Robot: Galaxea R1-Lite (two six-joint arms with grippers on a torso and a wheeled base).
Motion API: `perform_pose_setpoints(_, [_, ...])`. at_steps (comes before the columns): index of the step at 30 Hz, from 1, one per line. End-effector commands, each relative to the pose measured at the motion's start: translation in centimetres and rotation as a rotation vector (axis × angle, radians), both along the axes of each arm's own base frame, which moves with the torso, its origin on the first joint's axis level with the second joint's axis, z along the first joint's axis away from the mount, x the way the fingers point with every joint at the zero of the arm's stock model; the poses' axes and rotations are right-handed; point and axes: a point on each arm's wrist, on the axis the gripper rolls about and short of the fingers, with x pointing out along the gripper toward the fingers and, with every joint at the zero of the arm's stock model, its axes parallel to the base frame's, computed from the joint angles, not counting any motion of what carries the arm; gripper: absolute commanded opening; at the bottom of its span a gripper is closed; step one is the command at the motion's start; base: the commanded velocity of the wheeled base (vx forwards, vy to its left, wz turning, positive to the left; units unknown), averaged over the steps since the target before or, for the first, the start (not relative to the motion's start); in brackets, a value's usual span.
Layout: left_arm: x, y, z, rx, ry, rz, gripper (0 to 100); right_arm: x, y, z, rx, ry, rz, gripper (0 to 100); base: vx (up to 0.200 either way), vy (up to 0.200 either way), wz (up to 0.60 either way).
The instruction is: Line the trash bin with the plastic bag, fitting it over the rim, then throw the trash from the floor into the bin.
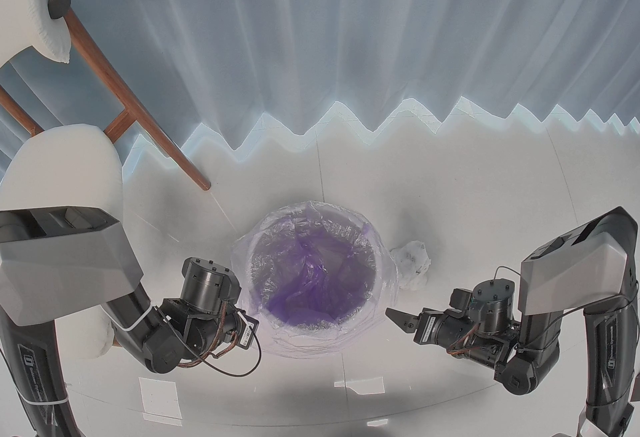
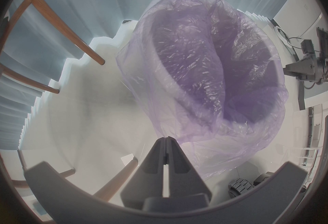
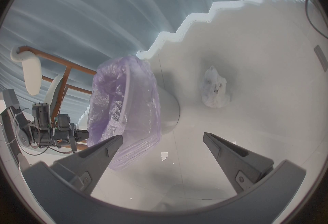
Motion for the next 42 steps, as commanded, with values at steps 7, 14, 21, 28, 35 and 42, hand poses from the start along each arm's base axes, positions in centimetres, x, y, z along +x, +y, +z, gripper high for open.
perform_pose_setpoints(7, [-0.4, 0.3, 0.3, 0.002, 0.0, 0.001, 0, 2.1, 1.1, -2.5, 0.0, -0.005, 0.01, 100, 0.0, 0.0, 0.0])
perform_pose_setpoints(14, [-0.7, 0.4, 0.5, 0.003, 0.001, 0.001, 0, 3.9, 1.6, -3.1, 0.008, -0.043, -0.006, 100, 0.0, 0.0, 0.0])
perform_pose_setpoints(21, [-0.7, 0.4, 0.5, 0.003, 0.002, 0.001, 0, 5.1, 1.9, -3.5, 0.012, -0.074, -0.025, 0, 0.0, 0.0, 0.0])
perform_pose_setpoints(28, [-0.8, 0.5, 0.4, 0.005, 0.007, 0.0, 0, 5.3, 2.0, -3.5, 0.01, -0.084, -0.037, 0, 0.0, 0.0, 0.0])
perform_pose_setpoints(35, [-0.8, 0.8, -0.3, 0.023, 0.036, 0.011, 0, 5.2, 1.7, -3.9, -0.027, -0.085, -0.035, 0, 0.0, 0.0, 0.0])
perform_pose_setpoints(42, [-0.2, 1.8, -1.2, 0.058, 0.066, 0.05, 0, 5.2, 1.1, -4.6, -0.139, -0.107, -0.002, 0, 0.0, 0.0, 0.0])
